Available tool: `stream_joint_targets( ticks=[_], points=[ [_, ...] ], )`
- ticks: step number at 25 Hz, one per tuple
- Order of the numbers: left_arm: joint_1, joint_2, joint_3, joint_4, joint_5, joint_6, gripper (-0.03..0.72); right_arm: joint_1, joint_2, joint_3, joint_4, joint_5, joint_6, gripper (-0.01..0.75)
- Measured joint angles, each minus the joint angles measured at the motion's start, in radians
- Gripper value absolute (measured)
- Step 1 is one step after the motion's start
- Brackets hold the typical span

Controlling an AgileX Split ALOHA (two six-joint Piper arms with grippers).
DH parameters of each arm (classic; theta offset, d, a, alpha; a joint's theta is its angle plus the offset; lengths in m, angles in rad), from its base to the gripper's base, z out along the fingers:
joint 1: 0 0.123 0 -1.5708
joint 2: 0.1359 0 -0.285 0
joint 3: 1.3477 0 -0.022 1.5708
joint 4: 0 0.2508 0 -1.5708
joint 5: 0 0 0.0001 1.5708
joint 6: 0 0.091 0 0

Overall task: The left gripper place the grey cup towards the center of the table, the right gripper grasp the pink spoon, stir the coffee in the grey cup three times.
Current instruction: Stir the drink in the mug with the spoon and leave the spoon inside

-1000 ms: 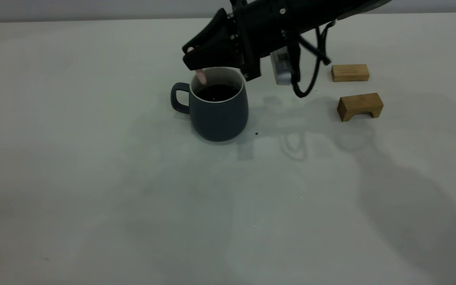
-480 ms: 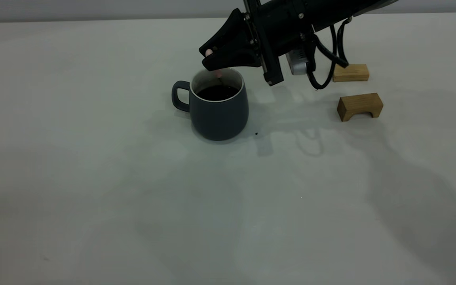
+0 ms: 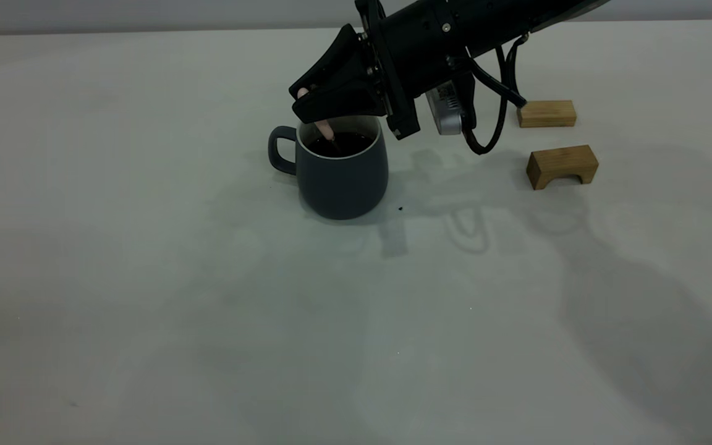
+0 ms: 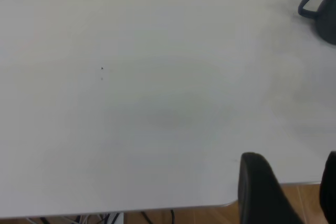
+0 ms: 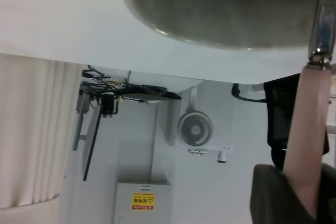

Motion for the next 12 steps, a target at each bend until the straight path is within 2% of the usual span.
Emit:
stream_joint_targets(
  ticks=[9, 12],
  points=[
    [0.000, 0.000, 0.000, 0.000, 0.000, 0.000, 0.355, -0.001, 0.000, 0.000, -0.012, -0.003, -0.035, 0.152],
    [0.000, 0.000, 0.000, 0.000, 0.000, 0.000, 0.355, -0.001, 0.000, 0.000, -0.020, -0.003, -0.074, 0.189]
  ],
)
